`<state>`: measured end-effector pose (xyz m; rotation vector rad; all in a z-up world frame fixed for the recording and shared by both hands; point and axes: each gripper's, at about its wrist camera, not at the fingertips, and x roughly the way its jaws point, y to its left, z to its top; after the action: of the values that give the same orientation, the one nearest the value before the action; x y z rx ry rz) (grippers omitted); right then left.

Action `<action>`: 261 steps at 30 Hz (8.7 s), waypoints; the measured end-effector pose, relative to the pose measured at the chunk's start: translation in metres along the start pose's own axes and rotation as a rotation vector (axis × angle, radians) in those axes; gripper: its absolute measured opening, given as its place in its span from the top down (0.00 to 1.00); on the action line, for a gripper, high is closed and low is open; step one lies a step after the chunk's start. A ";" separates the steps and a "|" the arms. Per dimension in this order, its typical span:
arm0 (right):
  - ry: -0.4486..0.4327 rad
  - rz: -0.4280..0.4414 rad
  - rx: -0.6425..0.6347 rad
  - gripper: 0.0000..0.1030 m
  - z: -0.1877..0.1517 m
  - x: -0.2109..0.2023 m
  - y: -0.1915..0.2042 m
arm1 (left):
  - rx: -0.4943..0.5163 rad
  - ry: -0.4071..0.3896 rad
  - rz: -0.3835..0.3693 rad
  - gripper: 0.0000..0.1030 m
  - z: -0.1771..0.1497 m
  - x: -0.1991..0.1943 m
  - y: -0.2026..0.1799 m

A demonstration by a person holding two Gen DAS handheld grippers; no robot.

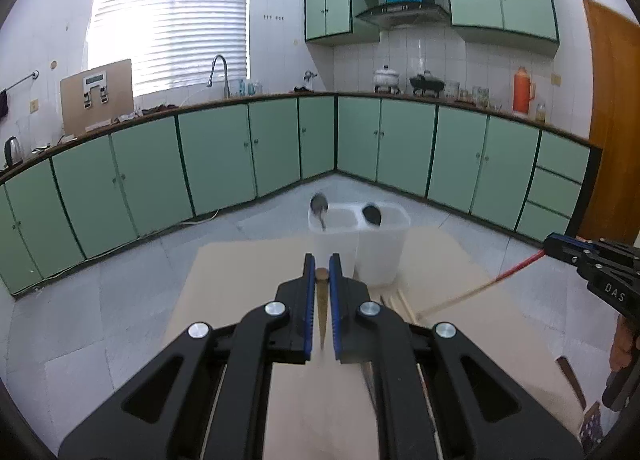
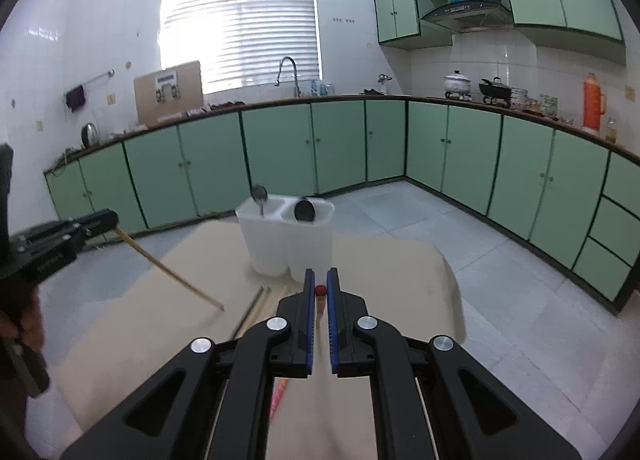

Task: Organize utensils
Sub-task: 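Lift the wooden chopstick with the left tool while the right tool lifts the red chopstick into the holder, then open both tools and move the left tool toward a black chopstick, then grasp the black chopstick with the left tool while the right tool grasps a red-patterned chopstick, then lift the black chopstick with the left tool while the right tool carries the red chopstick to the holder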

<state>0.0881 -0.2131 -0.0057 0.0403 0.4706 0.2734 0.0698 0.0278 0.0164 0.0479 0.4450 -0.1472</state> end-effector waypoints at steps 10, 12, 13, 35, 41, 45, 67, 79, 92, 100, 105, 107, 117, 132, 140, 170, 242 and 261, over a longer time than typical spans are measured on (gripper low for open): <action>0.022 0.042 -0.065 0.94 0.051 0.018 0.000 | -0.009 -0.048 -0.062 0.94 0.041 0.009 -0.002; 0.010 0.060 -0.068 0.94 0.064 0.019 0.000 | -0.004 -0.061 -0.067 0.94 0.048 0.009 -0.003; 0.004 0.065 -0.068 0.94 0.068 0.019 0.000 | -0.003 -0.070 -0.068 0.94 0.052 0.009 -0.003; -0.117 0.029 -0.083 0.95 0.167 0.101 -0.003 | 0.008 -0.220 -0.041 0.94 0.150 0.097 -0.030; -0.065 0.028 -0.065 0.95 0.150 0.130 -0.009 | 0.018 -0.148 -0.041 0.94 0.133 0.137 -0.025; -0.037 0.035 -0.050 0.95 0.141 0.146 -0.014 | 0.016 -0.102 -0.038 0.94 0.124 0.157 -0.021; -0.022 -0.007 0.036 0.48 0.101 0.136 -0.034 | -0.049 -0.051 -0.006 0.54 0.091 0.152 0.013; -0.084 -0.119 0.066 0.23 0.020 0.096 -0.027 | -0.040 -0.098 0.091 0.30 0.019 0.097 0.013; 0.038 -0.151 0.136 0.13 -0.084 0.082 -0.014 | -0.025 0.085 0.119 0.23 -0.079 0.083 0.021; 0.097 -0.159 0.152 0.13 -0.119 0.070 -0.003 | -0.017 0.167 0.107 0.23 -0.113 0.074 0.018; 0.106 -0.161 0.141 0.14 -0.124 0.060 0.005 | -0.012 0.233 0.079 0.24 -0.124 0.073 0.011; 0.112 -0.157 0.135 0.14 -0.125 0.059 0.008 | -0.004 0.262 0.054 0.24 -0.129 0.073 0.005; 0.138 -0.146 0.146 0.16 -0.133 0.055 0.011 | 0.011 0.348 0.011 0.26 -0.141 0.082 -0.015; 0.160 -0.131 0.163 0.17 -0.139 0.055 0.012 | -0.006 0.456 -0.016 0.37 -0.152 0.101 -0.024; 0.176 -0.117 0.144 0.24 -0.139 0.058 0.016 | -0.023 0.451 -0.004 0.76 -0.150 0.097 -0.020; 0.310 -0.006 0.059 0.66 -0.168 0.064 0.054 | -0.069 0.428 0.047 0.68 -0.160 0.080 0.011; 0.007 -0.052 0.036 0.94 -0.072 0.004 0.024 | -0.085 0.058 0.004 0.94 -0.060 -0.004 0.014; -0.018 0.029 -0.008 0.94 0.022 -0.002 0.013 | -0.093 -0.057 -0.050 0.94 -0.006 -0.020 0.018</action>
<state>0.0934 -0.2008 0.0158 0.0414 0.4516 0.3034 0.0519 0.0488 0.0204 -0.0583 0.3958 -0.1765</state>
